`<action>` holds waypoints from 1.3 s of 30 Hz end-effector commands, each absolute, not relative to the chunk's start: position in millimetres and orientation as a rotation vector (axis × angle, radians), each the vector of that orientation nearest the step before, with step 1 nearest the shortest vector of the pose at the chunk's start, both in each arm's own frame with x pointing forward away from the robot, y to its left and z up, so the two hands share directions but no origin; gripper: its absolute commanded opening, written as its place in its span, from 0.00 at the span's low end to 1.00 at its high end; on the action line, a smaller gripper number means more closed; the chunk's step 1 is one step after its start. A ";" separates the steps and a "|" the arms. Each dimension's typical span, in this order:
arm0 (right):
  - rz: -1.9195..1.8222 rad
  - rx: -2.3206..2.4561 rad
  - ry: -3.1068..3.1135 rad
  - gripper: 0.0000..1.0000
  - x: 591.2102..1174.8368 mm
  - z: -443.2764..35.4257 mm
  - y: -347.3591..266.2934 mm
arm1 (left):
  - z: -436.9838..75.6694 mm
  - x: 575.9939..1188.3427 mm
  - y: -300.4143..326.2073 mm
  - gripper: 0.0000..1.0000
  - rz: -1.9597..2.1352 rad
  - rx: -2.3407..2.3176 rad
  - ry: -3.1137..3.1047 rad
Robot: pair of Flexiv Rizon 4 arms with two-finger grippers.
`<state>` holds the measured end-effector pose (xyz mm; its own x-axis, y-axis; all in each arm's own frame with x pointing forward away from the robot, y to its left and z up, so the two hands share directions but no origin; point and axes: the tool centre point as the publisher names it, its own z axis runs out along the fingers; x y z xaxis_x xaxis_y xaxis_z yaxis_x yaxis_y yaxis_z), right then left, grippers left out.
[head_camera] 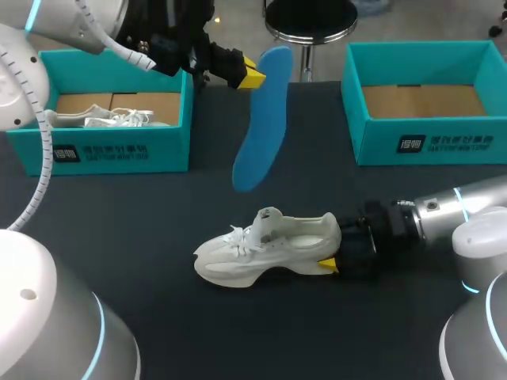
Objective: Take the shoe out of the shoebox, open the shoe tongue, remove and reinsert the insole, then place the shoe into the shoebox
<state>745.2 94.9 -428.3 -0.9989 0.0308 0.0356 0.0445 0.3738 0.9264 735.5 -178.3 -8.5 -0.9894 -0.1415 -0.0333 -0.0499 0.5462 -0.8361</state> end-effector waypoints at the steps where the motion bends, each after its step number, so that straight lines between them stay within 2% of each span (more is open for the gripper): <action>1: -1.747 -0.073 -2.596 0.00 745.6 -434.0 96.6 | -8.8 736.4 -179.4 0.00 -1.443 -0.164 2.677; 12: -1.747 -0.073 -2.596 0.00 745.6 -434.0 96.6 | 21.2 778.3 -154.7 0.00 -1.663 -0.148 2.806; 22: -1.747 -0.073 -2.596 0.00 745.6 -434.0 96.6 | 24.9 812.2 -145.2 0.00 -1.801 -0.107 2.957; 39: -1.747 -0.073 -2.596 0.00 745.6 -434.0 96.6 | 31.3 826.0 -123.4 0.00 -2.102 -0.273 2.995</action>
<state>745.2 94.9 -428.2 -0.9989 0.0309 0.0357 0.0446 0.3737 0.9265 823.0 -122.9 32.3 -0.8579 0.1587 0.4887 -0.4035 0.3809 -0.8319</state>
